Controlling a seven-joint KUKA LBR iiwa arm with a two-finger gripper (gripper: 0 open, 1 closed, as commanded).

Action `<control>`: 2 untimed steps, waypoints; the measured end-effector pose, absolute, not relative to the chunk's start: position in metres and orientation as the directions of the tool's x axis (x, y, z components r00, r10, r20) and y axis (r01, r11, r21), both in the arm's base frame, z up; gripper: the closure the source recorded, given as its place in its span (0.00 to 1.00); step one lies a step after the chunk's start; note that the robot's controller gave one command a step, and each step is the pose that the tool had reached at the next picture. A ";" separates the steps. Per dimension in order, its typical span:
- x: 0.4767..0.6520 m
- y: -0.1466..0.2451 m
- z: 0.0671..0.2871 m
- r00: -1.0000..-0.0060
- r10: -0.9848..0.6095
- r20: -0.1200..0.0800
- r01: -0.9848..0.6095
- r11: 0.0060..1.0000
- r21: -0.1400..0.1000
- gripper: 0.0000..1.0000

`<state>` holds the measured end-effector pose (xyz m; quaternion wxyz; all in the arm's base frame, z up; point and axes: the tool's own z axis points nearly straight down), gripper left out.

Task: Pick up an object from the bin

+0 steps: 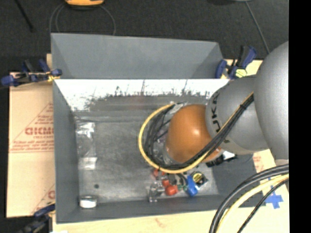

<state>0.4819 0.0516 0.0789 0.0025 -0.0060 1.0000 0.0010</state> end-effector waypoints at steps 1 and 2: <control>0.536 -0.021 0.074 -0.983 -0.183 -0.009 -0.183 0.983 0.000 0.00; 0.512 -0.082 0.079 -0.944 -0.329 0.000 -0.329 0.944 -0.002 0.00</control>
Offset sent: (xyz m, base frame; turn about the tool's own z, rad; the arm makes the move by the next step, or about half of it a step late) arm 0.0509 -0.0722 -0.0089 -0.1751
